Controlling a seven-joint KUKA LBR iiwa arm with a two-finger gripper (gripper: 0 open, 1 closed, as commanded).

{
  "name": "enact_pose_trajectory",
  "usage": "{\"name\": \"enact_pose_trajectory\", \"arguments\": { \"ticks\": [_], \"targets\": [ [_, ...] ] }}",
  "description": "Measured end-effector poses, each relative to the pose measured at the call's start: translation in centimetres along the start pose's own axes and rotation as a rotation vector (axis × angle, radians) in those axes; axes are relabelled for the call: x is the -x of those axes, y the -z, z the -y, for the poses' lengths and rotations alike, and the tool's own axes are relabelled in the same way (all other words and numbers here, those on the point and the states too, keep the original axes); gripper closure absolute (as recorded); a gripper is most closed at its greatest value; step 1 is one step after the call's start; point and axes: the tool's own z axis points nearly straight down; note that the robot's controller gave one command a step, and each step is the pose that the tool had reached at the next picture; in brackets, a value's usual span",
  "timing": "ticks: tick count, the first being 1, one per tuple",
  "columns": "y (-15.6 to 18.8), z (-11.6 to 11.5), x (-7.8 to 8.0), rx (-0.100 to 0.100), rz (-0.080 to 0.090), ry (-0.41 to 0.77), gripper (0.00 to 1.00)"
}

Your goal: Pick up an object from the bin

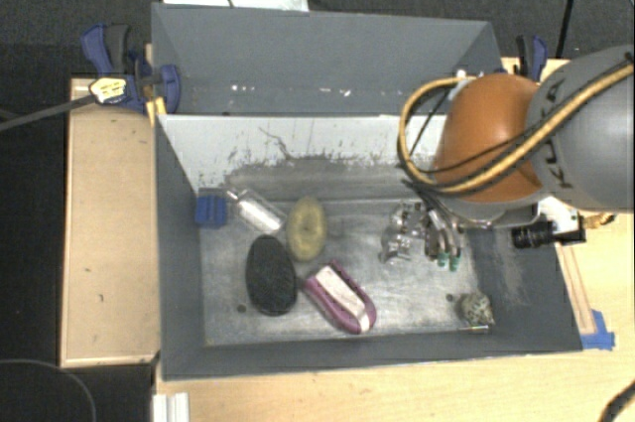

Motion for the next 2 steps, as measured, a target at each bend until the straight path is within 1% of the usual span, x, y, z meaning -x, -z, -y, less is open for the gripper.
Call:
{"name": "enact_pose_trajectory", "arguments": {
  "ticks": [1,2],
  "targets": [
    [0.2,0.0,0.1,0.001,0.004,0.001,0.0],
    [-7.2,-2.2,-4.7,0.001,0.005,0.029,0.0]
  ]
}}
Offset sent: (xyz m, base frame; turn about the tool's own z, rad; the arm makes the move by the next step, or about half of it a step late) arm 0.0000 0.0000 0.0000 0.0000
